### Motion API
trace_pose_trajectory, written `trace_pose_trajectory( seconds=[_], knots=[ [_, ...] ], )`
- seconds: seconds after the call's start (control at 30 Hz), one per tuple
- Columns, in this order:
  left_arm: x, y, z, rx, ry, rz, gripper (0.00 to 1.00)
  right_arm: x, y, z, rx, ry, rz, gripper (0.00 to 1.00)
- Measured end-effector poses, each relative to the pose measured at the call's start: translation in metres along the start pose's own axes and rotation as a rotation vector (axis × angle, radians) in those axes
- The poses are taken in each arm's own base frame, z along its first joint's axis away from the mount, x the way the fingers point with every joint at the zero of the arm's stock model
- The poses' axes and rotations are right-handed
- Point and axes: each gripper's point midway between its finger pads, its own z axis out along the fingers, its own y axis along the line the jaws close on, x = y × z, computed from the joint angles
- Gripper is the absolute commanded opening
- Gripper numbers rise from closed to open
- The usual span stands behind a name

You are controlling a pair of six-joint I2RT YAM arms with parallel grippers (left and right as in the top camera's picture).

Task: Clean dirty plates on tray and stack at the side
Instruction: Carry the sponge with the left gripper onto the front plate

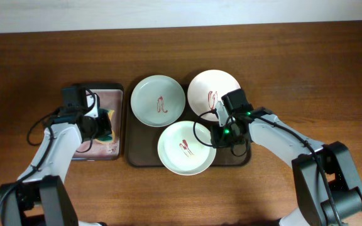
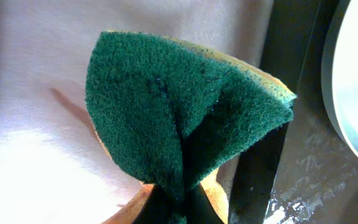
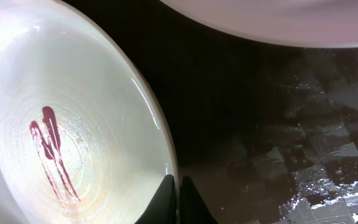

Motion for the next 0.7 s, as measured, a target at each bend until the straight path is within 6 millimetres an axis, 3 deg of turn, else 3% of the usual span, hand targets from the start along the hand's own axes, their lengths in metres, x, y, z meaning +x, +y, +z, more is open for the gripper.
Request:
trace_pose_trajectory(
  seconds=[0.37, 0.7],
  knots=[
    [0.019, -0.034, 0.007, 0.078, 0.074, 0.064, 0.0, 0.0, 0.0, 0.0, 0.0, 0.0, 0.0, 0.04],
    [0.025, -0.03, 0.004, 0.053, 0.106, 0.061, 0.0, 0.0, 0.0, 0.0, 0.001, 0.001, 0.0, 0.04]
  ],
)
